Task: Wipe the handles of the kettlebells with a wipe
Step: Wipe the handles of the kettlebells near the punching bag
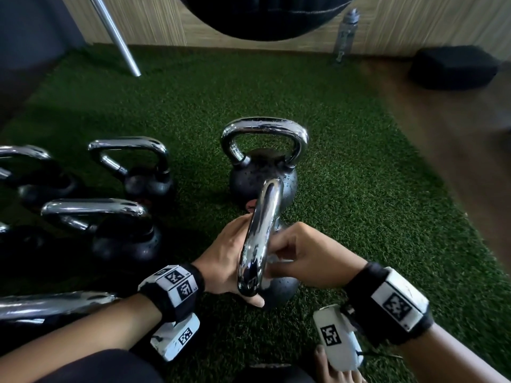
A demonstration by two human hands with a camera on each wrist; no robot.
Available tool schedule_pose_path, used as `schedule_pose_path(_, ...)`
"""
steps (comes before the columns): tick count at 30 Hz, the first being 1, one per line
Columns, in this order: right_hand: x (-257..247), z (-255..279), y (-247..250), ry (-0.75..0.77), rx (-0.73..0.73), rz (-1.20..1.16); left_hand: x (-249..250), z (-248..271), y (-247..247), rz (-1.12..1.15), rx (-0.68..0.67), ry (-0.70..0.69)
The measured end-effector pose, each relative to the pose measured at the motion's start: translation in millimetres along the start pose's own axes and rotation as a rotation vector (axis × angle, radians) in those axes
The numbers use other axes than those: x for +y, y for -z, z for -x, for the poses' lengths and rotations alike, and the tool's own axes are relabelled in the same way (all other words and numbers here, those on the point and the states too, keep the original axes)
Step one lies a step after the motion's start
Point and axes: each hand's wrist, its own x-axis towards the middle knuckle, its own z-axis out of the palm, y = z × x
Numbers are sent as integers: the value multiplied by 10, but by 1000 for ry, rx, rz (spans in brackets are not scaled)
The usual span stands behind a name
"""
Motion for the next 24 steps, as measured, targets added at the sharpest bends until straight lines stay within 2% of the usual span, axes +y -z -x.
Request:
schedule_pose_path(1,15,-6,-10,-7,2,-2,-8,-1,7,26,-8,-13)
schedule_pose_path(3,70,-24,-43,1,16,38,-42,-27,2,39,-26,46)
schedule_pose_path(5,79,-15,-54,15,-11,-64,-40,-20,-4,31,-21,30)
schedule_pose_path(7,136,18,-67,-3,-24,-298,8,12,18,35,-24,31)
schedule_pose_path(10,209,59,-173,-67,-28,-822,87,21,47,26,-29,43)
schedule_pose_path(12,240,27,-234,-105,52,-1091,110,31,37,37,-41,65)
schedule_pose_path(15,239,-75,-235,-92,240,-1329,96,2,31,179,-6,59)
schedule_pose_path(18,197,-97,-248,-64,262,-1366,-13,-28,-14,92,2,1)
schedule_pose_path(20,194,-83,-262,-43,277,-1310,-37,-32,-11,97,16,-4)
schedule_pose_path(22,173,-125,-226,-3,381,-1204,-45,-34,-9,84,31,-52)
schedule_pose_path(24,153,-216,-184,39,555,-1072,-61,-30,3,35,36,-112)
